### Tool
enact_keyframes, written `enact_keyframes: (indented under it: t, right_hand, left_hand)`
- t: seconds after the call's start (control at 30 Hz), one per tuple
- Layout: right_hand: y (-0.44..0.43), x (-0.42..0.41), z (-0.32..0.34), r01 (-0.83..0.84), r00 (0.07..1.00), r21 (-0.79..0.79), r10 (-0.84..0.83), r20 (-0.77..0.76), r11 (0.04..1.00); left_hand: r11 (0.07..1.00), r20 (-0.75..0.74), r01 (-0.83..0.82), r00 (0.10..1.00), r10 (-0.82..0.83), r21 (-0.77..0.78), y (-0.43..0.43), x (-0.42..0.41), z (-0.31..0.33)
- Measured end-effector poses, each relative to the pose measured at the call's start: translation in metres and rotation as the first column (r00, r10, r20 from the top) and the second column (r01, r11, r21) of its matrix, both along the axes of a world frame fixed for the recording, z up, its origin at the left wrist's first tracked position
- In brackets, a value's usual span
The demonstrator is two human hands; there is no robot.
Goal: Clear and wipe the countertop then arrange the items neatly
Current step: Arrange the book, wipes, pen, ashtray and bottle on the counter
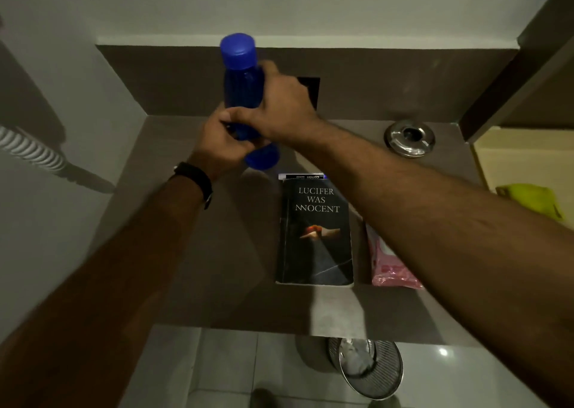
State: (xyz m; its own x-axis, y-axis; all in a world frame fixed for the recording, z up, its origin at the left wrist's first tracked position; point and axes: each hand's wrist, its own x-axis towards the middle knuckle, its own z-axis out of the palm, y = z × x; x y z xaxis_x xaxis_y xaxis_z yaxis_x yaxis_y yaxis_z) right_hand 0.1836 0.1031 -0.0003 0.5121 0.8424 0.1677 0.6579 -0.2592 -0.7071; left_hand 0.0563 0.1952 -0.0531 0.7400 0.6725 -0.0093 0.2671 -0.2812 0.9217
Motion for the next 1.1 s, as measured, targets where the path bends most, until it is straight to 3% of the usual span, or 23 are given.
enact_keyframes:
  t: [0.1,0.23,0.43,0.57,0.87,1.0,1.1]
  right_hand:
    - [0.007,-0.011,0.001,-0.045,0.999,-0.007,0.045,-0.024,0.999]
    - [0.007,-0.011,0.003,-0.101,0.995,-0.032,0.101,0.007,0.994]
    - [0.009,0.000,0.003,-0.083,0.994,-0.101,0.089,0.063,0.991]
    - [-0.001,0.025,0.007,-0.001,0.994,-0.120,0.014,0.110,0.993]
    - [-0.060,0.063,0.002,0.126,0.980,-0.099,-0.108,0.169,0.987]
    - [-0.058,0.063,0.002,0.151,0.985,-0.106,-0.141,0.100,0.983]
    - [-0.057,0.063,0.002,0.154,0.985,-0.104,-0.145,0.090,0.983]
  left_hand:
    - [0.992,-0.059,0.017,0.998,-0.010,0.124,0.012,-0.013,-0.003]
    - [0.985,-0.045,-0.024,0.998,0.033,0.170,0.016,-0.013,-0.004]
    - [0.990,0.019,0.012,1.000,-0.009,-0.142,0.016,-0.004,0.000]
    - [0.999,-0.055,0.037,0.998,-0.037,-0.002,0.005,0.022,0.010]
    - [0.992,-0.091,0.120,0.989,-0.117,0.036,-0.050,0.061,0.017]
    - [0.953,-0.265,0.112,0.964,-0.035,0.281,-0.099,0.027,-0.020]
    - [0.892,-0.389,0.248,0.917,-0.089,0.379,-0.145,-0.009,-0.063]
